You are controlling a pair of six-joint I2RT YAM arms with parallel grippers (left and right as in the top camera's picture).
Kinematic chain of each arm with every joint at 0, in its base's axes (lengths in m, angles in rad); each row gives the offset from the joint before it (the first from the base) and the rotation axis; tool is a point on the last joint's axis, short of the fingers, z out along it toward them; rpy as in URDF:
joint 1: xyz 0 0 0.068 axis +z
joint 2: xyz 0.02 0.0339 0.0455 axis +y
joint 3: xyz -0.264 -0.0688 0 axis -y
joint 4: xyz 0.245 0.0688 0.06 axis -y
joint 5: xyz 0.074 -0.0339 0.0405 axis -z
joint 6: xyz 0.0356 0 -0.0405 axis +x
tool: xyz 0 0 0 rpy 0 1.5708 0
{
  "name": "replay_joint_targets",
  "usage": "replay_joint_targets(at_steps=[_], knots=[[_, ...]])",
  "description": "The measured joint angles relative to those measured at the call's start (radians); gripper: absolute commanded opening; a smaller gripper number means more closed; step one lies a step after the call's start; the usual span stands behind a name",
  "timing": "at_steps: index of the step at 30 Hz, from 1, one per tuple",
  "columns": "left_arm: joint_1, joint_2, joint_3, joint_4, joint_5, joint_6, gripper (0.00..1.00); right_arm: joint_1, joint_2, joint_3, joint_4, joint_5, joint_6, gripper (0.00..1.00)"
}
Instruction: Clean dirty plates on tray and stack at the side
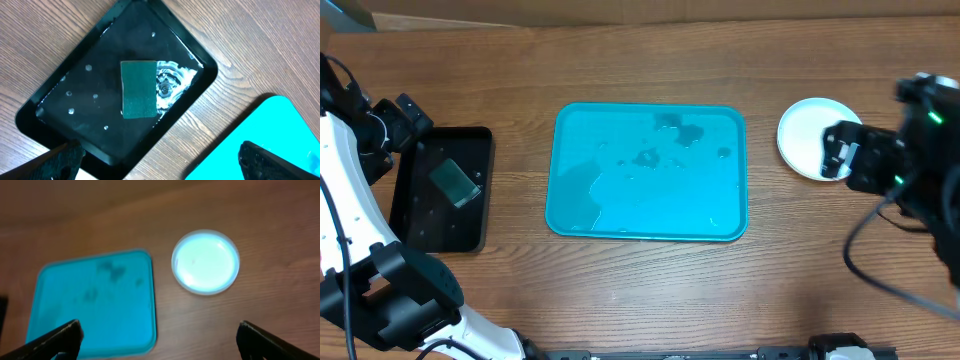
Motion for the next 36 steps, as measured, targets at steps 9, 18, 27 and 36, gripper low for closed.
replay_joint_targets(at_steps=[9, 18, 27, 36], knots=[[0.0, 0.0, 0.0, -0.002, 0.001, 0.0, 1.0, -0.113, -0.393, -0.525, 0.428, -0.033, 0.0, 1.0], [0.0, 0.0, 0.0, -0.001, 0.004, 0.0, 1.0, -0.113, -0.83, -1.221, 0.973, -0.127, 0.002, 1.0], [0.0, 0.0, 0.0, -0.001, 0.004, 0.0, 1.0, -0.088, -1.042, -1.491, 1.189, -0.161, 0.001, 1.0], [0.0, 0.0, 0.0, -0.001, 0.004, 0.0, 1.0, -0.084, -1.095, -1.557, 1.302, -0.134, 0.002, 1.0]])
